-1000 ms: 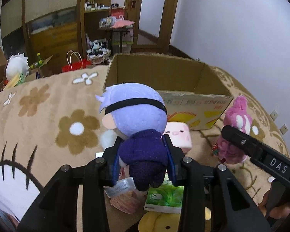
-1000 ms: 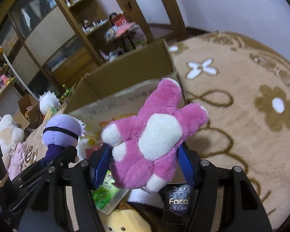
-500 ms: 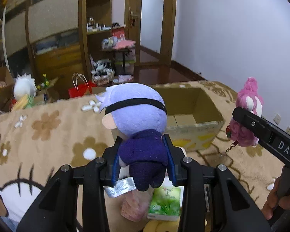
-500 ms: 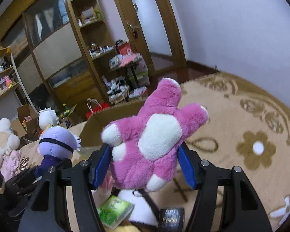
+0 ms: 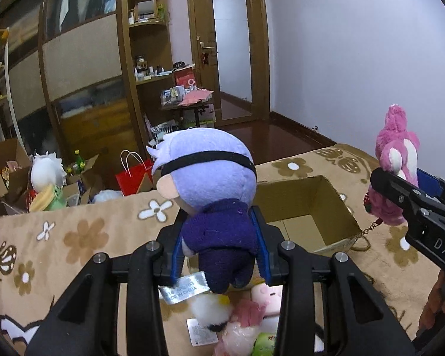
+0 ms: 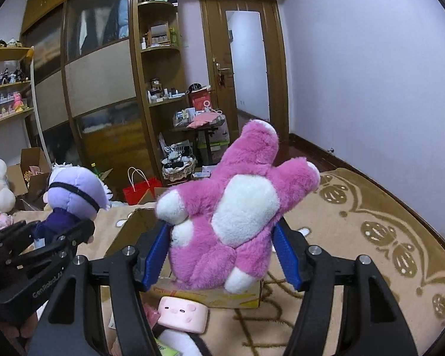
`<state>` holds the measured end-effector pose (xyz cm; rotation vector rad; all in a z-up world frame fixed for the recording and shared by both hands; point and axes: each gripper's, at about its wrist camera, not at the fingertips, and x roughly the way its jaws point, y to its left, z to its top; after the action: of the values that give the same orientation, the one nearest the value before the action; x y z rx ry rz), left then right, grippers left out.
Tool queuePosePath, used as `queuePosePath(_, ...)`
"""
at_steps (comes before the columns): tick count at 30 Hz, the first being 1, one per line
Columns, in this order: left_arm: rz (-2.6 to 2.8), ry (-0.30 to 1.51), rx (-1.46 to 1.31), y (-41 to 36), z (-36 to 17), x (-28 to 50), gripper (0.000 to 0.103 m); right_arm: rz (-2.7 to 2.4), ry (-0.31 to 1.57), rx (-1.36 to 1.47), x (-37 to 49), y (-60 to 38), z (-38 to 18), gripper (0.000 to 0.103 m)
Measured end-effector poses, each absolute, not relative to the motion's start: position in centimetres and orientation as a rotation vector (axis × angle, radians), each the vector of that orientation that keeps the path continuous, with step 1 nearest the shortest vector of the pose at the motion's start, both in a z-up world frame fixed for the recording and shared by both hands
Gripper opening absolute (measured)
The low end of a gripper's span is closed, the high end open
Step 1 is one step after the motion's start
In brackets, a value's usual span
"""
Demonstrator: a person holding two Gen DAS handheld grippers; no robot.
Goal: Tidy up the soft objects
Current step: 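Lift both plush toys over the cardboard box and open both tools to drop them, then move both tools back to the pile and lower them toward the items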
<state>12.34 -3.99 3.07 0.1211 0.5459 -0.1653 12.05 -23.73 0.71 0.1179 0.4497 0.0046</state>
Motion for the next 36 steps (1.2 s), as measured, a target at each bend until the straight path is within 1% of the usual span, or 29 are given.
queuePosePath(6,-0.163,0.544,0.135,-5.1,2.4,13.4,0.038,0.027,0.460,0.083,13.8,-23.6,-0.2,0.070)
queuePosePath(11,-0.167,0.588,0.124,-5.2,0.8,15.8,0.039,0.051,0.481,0.030,16.2,-22.4,-1.4,0.070)
queuePosePath(20,-0.169,0.695,0.087,-4.8,-3.2,18.5,0.042,0.112,0.625,0.043,18.7,-21.7,-6.5,0.071)
queuePosePath(22,-0.175,0.703,0.082,-4.6,-3.7,18.6,0.046,0.124,0.641,0.041,18.8,-21.8,-7.1,0.072)
queuePosePath(23,-0.165,0.706,0.078,-4.5,-3.9,18.7,0.050,0.132,0.644,0.049,18.8,-22.0,-7.3,0.072)
queuePosePath(25,-0.139,0.712,0.086,-4.3,-4.2,19.2,0.053,0.143,0.648,0.062,18.8,-22.3,-7.4,0.072)
queuePosePath(26,-0.133,0.713,0.087,-4.1,-4.2,19.2,0.055,0.142,0.649,0.061,18.9,-22.4,-7.4,0.078)
queuePosePath(27,-0.126,0.714,0.081,-3.9,-4.2,19.3,0.057,0.142,0.649,0.059,18.8,-22.5,-7.3,0.086)
queuePosePath(28,-0.124,0.714,0.072,-3.7,-4.2,19.2,0.058,0.130,0.644,0.048,18.7,-22.5,-7.3,0.090)
queuePosePath(29,-0.125,0.716,0.059,-3.5,-4.1,19.2,0.064,0.120,0.638,0.037,18.5,-22.5,-7.3,0.096)
queuePosePath(30,-0.122,0.716,0.049,-3.2,-4.0,19.1,0.070,0.115,0.630,0.023,18.3,-22.4,-7.2,0.098)
queuePosePath(32,-0.111,0.712,0.042,-2.9,-3.7,18.9,0.077,0.111,0.629,0.002,18.0,-22.3,-7.1,0.099)
queuePosePath(34,-0.109,0.723,0.035,-2.4,-3.5,18.7,0.084,0.103,0.640,-0.014,17.9,-22.3,-6.9,0.103)
queuePosePath(35,-0.111,0.739,0.026,-2.3,-3.4,18.5,0.088,0.101,0.648,-0.019,17.9,-22.3,-6.8,0.103)
queuePosePath(36,-0.108,0.759,0.003,-1.8,-3.2,18.4,0.090,0.099,0.657,-0.026,17.9,-22.4,-6.5,0.103)
